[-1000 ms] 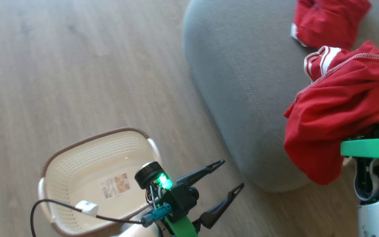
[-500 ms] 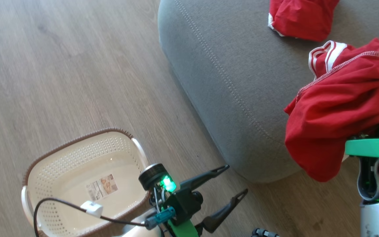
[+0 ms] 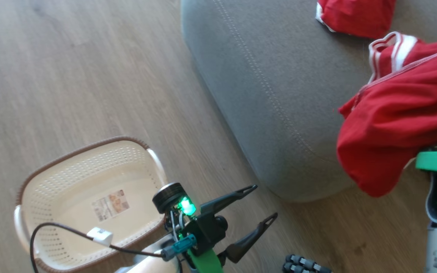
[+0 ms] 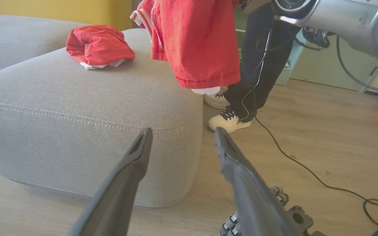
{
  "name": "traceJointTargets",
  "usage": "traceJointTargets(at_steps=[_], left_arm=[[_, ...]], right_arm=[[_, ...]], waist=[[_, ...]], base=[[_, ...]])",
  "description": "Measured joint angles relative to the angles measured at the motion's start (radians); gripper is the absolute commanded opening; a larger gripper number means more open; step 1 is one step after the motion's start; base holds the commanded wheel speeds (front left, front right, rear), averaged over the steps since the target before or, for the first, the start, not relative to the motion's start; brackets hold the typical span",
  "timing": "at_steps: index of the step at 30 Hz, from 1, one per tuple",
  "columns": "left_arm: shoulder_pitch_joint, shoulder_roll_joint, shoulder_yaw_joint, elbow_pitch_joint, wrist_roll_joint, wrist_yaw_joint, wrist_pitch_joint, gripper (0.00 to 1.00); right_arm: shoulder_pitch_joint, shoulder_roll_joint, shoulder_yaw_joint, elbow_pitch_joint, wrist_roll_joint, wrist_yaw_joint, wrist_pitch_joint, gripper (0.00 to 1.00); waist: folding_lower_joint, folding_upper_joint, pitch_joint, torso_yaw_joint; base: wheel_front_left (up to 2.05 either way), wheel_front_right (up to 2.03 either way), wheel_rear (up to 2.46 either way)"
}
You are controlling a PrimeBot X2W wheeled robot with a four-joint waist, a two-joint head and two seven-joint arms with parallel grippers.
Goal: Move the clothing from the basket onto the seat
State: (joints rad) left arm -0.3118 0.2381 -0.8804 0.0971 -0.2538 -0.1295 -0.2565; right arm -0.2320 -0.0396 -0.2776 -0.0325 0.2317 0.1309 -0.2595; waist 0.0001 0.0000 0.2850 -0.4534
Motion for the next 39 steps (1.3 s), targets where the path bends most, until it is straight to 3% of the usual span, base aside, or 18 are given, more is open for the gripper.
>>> traceJointTargets(at_steps=[7,13,21,33,39], left_arm=[[-0.051,0.050,-0.062,-0.004,0.019,0.000,0.000,1.00],[-0.120,0.103,-0.115,-0.010,0.032,0.000,0.000,1.00],[-0.188,0.175,-0.152,-0.037,0.051,0.000,0.000,1.00],[-0.225,0.267,-0.117,-0.083,0.070,0.000,0.000,1.00],[-0.232,0.273,-0.100,-0.099,0.080,0.000,0.000,1.00]], right_arm=[[-0.031,0.002,0.018,0.004,0.004,0.000,0.000,0.00],[-0.195,0.002,0.001,0.067,-0.031,0.000,0.000,0.00],[-0.451,-0.005,-0.132,0.120,-0.032,0.000,0.000,0.00],[-0.873,-0.142,-0.237,0.369,-0.034,0.000,0.000,0.00],[-1.025,-0.195,-0.249,0.519,-0.165,0.000,0.000,0.00]], waist=[[0.0000,0.0000,0.068,-0.058],[0.0001,0.0000,0.165,-0.081],[0.0002,0.0000,0.305,-0.078],[0.0001,-0.0001,0.493,-0.018],[0.0002,-0.0001,0.557,0.024]], base=[[0.00,0.00,0.00],[0.00,0.00,0.00],[0.00,0.00,0.00],[0.00,0.00,0.00],[0.00,0.00,0.00]])
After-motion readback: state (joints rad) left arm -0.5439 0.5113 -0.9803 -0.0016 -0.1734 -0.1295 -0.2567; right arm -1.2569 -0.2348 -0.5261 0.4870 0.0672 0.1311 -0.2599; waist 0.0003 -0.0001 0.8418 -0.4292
